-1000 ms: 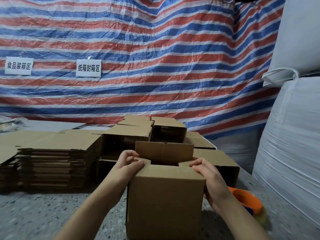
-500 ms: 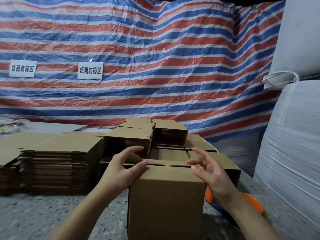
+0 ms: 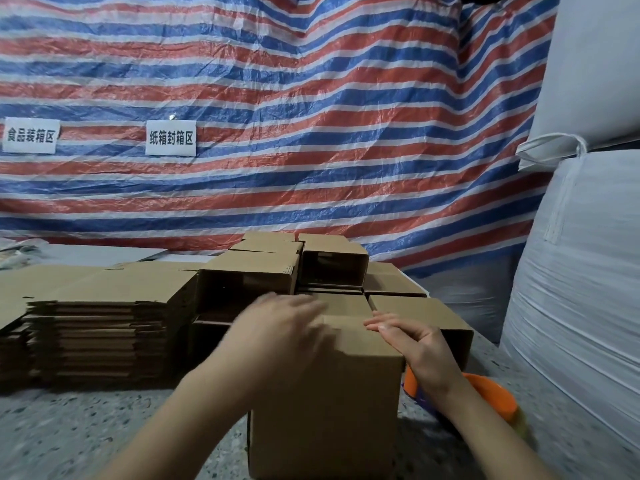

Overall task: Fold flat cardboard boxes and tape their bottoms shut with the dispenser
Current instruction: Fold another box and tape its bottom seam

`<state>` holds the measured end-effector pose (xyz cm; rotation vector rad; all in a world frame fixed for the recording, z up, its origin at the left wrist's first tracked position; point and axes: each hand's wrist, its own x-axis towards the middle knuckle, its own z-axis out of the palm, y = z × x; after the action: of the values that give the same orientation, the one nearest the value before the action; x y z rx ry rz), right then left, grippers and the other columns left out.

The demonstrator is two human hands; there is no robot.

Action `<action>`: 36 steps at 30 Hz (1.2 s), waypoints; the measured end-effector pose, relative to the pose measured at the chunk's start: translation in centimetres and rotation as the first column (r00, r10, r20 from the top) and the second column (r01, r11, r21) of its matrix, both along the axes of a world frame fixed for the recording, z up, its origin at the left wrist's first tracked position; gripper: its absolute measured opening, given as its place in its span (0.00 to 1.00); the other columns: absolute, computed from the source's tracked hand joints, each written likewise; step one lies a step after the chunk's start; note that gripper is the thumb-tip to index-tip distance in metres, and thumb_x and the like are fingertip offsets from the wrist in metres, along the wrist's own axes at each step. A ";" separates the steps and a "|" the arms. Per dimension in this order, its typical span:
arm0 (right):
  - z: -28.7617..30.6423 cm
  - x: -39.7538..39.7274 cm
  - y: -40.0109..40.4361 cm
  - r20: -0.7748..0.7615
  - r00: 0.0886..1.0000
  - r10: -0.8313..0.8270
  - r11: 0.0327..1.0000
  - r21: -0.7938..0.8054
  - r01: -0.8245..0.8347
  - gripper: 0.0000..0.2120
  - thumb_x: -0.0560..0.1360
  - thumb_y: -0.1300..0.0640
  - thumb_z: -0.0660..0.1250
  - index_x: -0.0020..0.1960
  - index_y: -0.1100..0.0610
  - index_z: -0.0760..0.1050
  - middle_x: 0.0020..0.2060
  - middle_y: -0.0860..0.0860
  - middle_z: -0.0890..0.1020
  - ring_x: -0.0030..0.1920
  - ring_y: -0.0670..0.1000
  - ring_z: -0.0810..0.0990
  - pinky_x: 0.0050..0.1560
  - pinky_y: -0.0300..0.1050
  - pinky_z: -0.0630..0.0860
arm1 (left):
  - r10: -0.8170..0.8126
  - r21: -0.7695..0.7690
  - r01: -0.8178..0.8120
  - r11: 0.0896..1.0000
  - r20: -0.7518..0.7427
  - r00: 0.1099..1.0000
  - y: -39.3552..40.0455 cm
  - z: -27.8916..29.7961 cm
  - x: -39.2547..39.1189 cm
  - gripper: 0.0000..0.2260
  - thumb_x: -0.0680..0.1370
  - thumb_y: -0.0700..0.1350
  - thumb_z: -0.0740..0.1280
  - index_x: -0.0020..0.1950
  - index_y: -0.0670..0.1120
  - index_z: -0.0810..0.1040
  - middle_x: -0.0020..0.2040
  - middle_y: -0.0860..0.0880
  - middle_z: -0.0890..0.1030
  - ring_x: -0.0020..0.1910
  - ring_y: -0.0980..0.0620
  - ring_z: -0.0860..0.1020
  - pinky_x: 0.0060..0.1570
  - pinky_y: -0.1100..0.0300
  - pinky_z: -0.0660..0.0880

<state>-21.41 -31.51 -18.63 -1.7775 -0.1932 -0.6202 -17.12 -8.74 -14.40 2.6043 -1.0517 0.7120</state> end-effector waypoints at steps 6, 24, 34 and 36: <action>0.2 0.1 0.1 -0.068 0.998 0.012 0.998 0.068 -0.007 0.14 0.81 0.63 0.64 0.53 0.47 0.85 0.49 0.44 0.86 0.52 0.42 0.82 0.44 0.31 0.78 | -0.032 0.230 0.037 0.972 -0.027 0.999 -2.3 -1.4 -0.1 0.29 0.80 0.67 0.48 0.80 0.59 0.54 0.79 0.58 0.58 0.78 0.56 0.55 0.74 0.56 0.55; -3.6 0.2 -9.5 -0.224 0.548 -0.806 0.353 -0.925 0.140 0.29 0.72 0.24 0.57 0.50 0.49 0.72 0.41 0.46 0.79 0.40 0.46 0.79 0.43 0.44 0.79 | -0.080 0.147 0.075 0.986 0.033 0.996 -2.3 -2.5 0.8 0.27 0.81 0.66 0.47 0.78 0.58 0.59 0.77 0.60 0.63 0.76 0.57 0.60 0.68 0.55 0.65; -5.4 0.2 -9.5 -0.300 0.516 -0.802 0.432 -0.889 0.154 0.23 0.76 0.31 0.61 0.46 0.52 0.75 0.38 0.48 0.80 0.39 0.47 0.81 0.36 0.41 0.75 | -0.094 0.137 0.090 0.987 0.024 0.995 -2.1 -2.3 0.6 0.26 0.81 0.66 0.48 0.77 0.59 0.60 0.76 0.61 0.64 0.75 0.57 0.60 0.66 0.55 0.67; -3.1 -0.3 -9.3 -0.338 0.596 -0.729 0.557 -0.799 0.228 0.23 0.79 0.35 0.60 0.43 0.54 0.78 0.34 0.49 0.82 0.36 0.48 0.82 0.35 0.42 0.74 | -0.105 0.130 0.100 0.986 0.034 0.994 -2.1 -2.2 0.6 0.26 0.81 0.65 0.49 0.77 0.58 0.62 0.76 0.61 0.65 0.75 0.57 0.61 0.67 0.55 0.67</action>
<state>-21.73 -40.79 -21.77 -2.7357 0.7424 -0.2840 -16.51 -10.81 -16.64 2.6289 -1.2733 0.6976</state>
